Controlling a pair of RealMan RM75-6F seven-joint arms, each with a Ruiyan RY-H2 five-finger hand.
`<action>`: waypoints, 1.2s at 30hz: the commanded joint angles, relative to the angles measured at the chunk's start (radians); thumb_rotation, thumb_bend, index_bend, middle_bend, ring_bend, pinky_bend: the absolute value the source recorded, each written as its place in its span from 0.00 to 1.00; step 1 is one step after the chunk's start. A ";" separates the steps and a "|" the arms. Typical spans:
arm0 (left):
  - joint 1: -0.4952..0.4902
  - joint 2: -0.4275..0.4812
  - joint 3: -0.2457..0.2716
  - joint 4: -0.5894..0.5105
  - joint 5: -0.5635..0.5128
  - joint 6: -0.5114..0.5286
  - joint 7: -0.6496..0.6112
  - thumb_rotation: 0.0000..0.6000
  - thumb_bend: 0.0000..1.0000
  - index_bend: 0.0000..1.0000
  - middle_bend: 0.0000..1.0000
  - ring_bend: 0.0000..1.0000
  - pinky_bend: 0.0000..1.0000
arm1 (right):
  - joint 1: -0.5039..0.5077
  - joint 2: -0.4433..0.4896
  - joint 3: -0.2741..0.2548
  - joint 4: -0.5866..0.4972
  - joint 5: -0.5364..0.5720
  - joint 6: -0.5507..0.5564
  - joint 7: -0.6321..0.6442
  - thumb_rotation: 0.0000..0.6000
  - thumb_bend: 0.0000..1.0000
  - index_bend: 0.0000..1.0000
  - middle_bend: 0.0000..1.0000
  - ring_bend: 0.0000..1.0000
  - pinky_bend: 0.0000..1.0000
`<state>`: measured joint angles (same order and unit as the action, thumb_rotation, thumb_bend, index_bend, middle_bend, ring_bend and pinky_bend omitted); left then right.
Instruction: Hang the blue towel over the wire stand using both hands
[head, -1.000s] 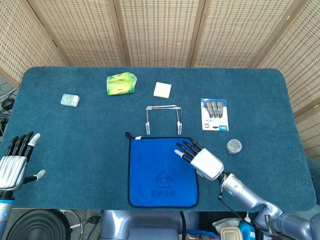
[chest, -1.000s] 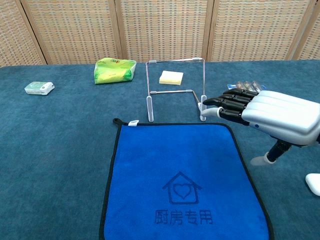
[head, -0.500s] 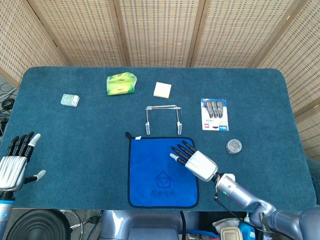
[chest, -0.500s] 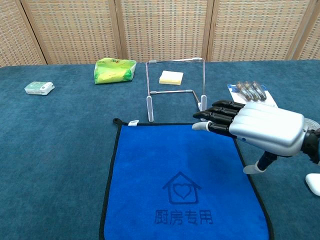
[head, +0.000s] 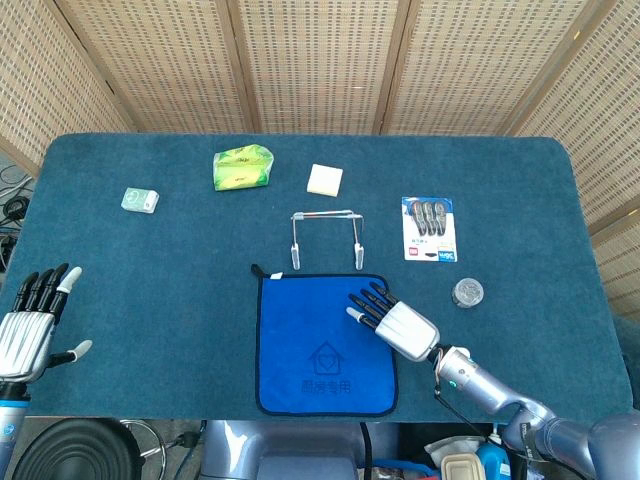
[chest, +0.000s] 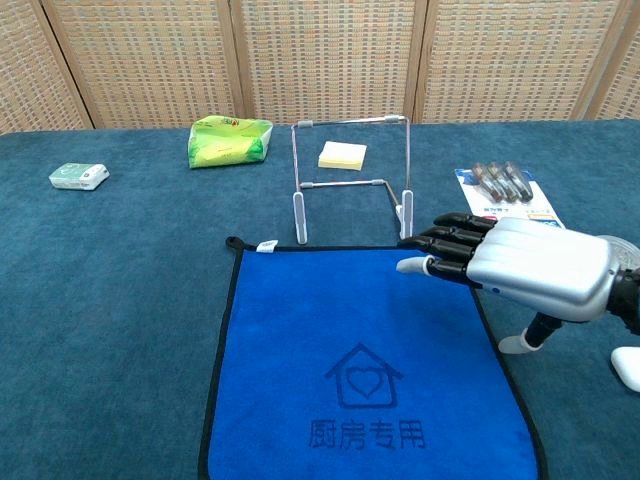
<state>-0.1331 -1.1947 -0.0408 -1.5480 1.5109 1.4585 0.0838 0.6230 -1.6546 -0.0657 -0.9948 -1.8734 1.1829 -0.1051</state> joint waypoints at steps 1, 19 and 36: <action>0.000 0.001 0.000 0.000 -0.001 -0.001 -0.001 1.00 0.04 0.00 0.00 0.00 0.00 | 0.003 -0.011 -0.005 0.013 -0.001 0.004 -0.005 1.00 0.00 0.04 0.00 0.00 0.00; -0.003 0.001 0.002 0.000 -0.005 -0.008 -0.006 1.00 0.04 0.00 0.00 0.00 0.00 | 0.023 -0.070 0.019 0.013 0.056 0.001 0.014 1.00 0.13 0.17 0.01 0.00 0.00; -0.002 0.007 0.003 0.000 -0.005 -0.007 -0.021 1.00 0.05 0.00 0.00 0.00 0.00 | 0.029 -0.097 0.008 0.016 0.062 0.037 0.042 1.00 0.41 0.38 0.04 0.00 0.00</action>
<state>-0.1354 -1.1878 -0.0378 -1.5475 1.5059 1.4519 0.0622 0.6520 -1.7477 -0.0551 -0.9841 -1.8084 1.2160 -0.0669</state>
